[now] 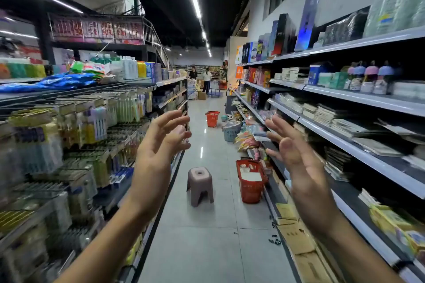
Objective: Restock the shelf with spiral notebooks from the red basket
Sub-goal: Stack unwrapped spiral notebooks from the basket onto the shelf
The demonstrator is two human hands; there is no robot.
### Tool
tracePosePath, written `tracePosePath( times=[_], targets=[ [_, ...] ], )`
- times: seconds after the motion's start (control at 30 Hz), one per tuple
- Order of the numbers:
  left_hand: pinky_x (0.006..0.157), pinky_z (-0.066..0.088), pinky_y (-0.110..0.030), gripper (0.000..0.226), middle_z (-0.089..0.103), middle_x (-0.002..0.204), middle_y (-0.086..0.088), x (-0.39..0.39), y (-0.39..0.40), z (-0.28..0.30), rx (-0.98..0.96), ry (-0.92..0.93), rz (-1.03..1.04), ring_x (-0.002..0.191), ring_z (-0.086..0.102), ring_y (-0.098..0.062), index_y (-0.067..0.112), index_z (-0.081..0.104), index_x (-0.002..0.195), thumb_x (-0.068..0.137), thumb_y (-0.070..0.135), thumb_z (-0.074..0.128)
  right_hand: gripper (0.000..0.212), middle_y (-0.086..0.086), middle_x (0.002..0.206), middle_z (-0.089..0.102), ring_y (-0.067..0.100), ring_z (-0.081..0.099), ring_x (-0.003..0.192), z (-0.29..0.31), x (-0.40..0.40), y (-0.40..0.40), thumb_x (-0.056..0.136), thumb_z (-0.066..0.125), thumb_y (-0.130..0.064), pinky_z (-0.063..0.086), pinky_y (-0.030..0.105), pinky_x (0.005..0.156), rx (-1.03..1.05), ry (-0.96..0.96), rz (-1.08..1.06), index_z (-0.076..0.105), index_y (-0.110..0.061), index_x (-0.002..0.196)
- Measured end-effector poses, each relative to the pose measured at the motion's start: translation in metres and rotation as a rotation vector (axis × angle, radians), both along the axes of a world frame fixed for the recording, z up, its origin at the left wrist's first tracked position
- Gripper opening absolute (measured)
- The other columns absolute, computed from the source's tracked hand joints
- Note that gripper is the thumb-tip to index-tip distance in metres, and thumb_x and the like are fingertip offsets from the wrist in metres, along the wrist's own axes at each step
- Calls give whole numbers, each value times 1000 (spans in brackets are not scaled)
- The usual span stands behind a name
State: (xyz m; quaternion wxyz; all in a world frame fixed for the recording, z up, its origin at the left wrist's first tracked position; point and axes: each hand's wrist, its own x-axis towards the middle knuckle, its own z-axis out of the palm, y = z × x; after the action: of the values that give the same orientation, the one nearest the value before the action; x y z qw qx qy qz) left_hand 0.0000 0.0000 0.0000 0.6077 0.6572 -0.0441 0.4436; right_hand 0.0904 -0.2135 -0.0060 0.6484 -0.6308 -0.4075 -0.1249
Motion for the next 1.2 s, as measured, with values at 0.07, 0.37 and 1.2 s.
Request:
tracePosePath(
  times=[0.07, 0.37, 1.2],
  targets=[
    [99, 53, -44, 41, 67, 126, 6, 39, 23, -5, -1, 12, -9, 113, 66, -18, 23, 58, 129, 90, 35, 54, 51, -28, 144, 51, -4, 44, 137, -5, 32, 27, 91, 43, -64, 37, 45, 116, -10, 28, -30, 49, -51, 140],
    [94, 53, -44, 47, 68, 125, 0, 263, 165, 12, -65, 19, -101, 110, 66, -23, 21, 59, 128, 86, 42, 60, 49, -21, 138, 59, -2, 52, 130, 10, 231, 155, 95, 46, -53, 42, 43, 113, 9, 90, -130, 51, -38, 142],
    [87, 53, -44, 46, 68, 122, -5, 870, 460, -8, -56, 59, -113, 100, 65, -26, 18, 62, 124, 84, 40, 61, 46, -19, 136, 61, -1, 54, 127, -16, 847, 456, 94, 46, -48, 48, 22, 99, 41, 159, -129, 54, -38, 138]
  ],
)
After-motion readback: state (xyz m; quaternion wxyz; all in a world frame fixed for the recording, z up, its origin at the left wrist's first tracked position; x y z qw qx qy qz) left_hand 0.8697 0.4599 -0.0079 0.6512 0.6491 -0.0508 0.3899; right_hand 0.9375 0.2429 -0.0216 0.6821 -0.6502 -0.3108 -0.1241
